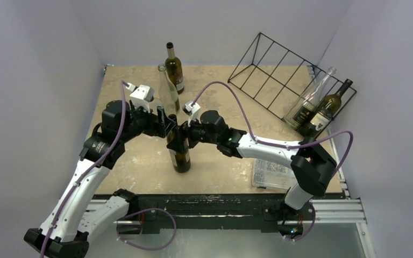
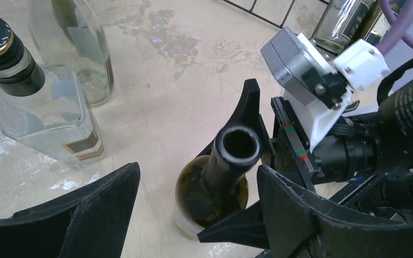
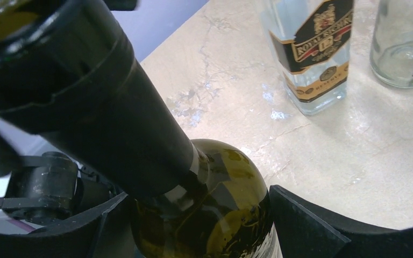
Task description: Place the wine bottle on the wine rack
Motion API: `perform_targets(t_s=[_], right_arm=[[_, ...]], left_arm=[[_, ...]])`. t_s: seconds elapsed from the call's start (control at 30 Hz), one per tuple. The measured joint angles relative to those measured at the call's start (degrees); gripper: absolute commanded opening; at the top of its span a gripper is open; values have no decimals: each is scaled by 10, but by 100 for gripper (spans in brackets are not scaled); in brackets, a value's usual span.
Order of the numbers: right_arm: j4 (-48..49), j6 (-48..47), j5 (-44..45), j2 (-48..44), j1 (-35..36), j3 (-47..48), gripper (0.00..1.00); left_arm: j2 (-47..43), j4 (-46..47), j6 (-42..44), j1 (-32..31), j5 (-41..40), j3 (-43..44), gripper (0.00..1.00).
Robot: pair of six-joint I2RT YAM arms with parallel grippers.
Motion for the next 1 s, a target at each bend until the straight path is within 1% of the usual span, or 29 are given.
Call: perform_targets(t_s=[0.37, 0.8, 1.0], right_arm=[[26, 57, -30, -28, -80, -44, 0], [4, 59, -34, -61, -138, -48, 0], [-17, 59, -35, -78, -189, -48, 0]], left_arm=[[-35, 7, 0, 0, -19, 0, 82], [-44, 12, 0, 0, -30, 0, 82], [-47, 12, 0, 0, -30, 0, 82]])
